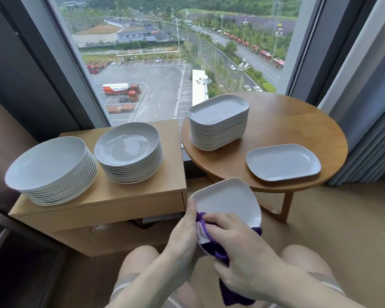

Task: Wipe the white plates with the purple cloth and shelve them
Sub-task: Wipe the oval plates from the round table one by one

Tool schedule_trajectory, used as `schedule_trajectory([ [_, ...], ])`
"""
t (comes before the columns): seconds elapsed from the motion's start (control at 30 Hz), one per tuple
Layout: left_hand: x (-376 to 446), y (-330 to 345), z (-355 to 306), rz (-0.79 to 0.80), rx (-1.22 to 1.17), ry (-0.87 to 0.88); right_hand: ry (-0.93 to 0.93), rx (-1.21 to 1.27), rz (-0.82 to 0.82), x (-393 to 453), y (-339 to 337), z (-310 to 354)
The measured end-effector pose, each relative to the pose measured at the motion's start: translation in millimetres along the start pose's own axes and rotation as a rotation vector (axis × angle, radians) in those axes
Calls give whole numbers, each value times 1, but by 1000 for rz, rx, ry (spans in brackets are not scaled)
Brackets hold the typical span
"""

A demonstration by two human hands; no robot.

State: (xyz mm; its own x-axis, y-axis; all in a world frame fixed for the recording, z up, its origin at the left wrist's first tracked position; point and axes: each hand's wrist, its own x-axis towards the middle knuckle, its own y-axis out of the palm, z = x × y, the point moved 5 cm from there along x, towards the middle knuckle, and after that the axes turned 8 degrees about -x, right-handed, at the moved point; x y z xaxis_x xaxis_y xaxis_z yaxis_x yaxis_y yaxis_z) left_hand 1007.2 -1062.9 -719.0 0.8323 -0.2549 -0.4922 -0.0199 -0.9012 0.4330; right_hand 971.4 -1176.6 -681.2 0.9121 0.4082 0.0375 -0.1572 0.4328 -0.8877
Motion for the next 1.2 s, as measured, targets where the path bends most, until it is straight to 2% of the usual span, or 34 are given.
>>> schedule_trajectory([
  [0.2, 4, -12, -27, 1, -11, 113, 8, -203, 72, 3, 5, -6],
  [0.33, 2, -12, -35, 33, 58, 170, 125, -212, -2, 7, -14, -32],
  [0.5, -1, -7, -38, 91, 111, 148, 286, -218, -108, 8, -31, -59],
  [0.7, -6, 3, -27, 161, 128, 99, 343, -161, -134, 6, -30, -58],
  [0.83, -6, 4, -19, 159, 99, 62, 287, -171, -115, 6, -30, -51],
  [1.1, 2, -5, -11, 47, 7, -28, -20, -135, -19, 1, -2, -8],
  [1.2, 4, -9, -17, 42, -12, -13, -79, -139, 18, 1, -1, -1],
])
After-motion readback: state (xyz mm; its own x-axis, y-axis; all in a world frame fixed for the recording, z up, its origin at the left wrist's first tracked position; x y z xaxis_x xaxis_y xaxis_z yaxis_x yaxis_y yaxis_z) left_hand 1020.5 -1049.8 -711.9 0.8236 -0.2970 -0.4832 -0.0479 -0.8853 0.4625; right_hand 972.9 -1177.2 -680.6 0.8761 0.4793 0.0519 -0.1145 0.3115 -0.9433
